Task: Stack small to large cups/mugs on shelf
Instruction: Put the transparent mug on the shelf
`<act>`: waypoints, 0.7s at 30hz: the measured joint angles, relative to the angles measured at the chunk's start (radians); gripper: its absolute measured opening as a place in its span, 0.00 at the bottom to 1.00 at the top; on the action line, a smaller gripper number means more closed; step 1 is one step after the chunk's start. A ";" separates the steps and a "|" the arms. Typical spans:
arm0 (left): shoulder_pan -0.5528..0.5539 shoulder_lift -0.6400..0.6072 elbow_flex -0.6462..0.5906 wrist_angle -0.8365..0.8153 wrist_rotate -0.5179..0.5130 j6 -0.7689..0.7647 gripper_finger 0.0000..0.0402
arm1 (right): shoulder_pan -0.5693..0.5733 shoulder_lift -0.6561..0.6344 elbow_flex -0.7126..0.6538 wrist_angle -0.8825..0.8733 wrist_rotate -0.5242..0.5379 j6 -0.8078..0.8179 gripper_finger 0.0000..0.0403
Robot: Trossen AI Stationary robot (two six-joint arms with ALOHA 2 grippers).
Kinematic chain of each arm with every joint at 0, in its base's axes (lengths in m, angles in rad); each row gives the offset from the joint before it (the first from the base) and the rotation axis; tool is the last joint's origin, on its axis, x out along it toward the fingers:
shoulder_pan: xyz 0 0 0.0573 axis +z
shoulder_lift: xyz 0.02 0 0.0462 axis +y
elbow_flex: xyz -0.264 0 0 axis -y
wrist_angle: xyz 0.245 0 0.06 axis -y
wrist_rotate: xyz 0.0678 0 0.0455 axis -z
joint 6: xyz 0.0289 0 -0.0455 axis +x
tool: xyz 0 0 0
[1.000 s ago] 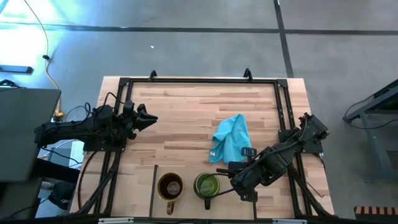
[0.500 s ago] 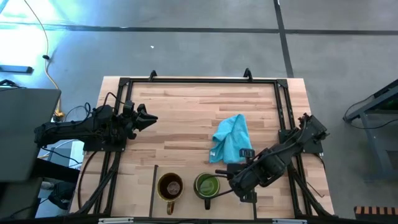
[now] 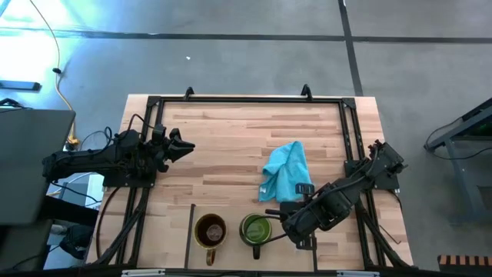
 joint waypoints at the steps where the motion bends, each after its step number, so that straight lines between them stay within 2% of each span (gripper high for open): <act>1: 0.000 0.000 0.000 0.000 0.000 0.000 0.21 | 0.000 0.000 0.000 0.000 0.000 0.000 0.00; 16: 0.000 0.000 0.000 -0.001 0.000 0.000 0.21 | 0.000 0.000 0.000 0.018 0.000 -0.010 0.00; 21: 0.000 0.000 0.000 -0.001 0.000 0.000 0.21 | 0.000 0.000 0.000 0.034 -0.001 -0.019 0.05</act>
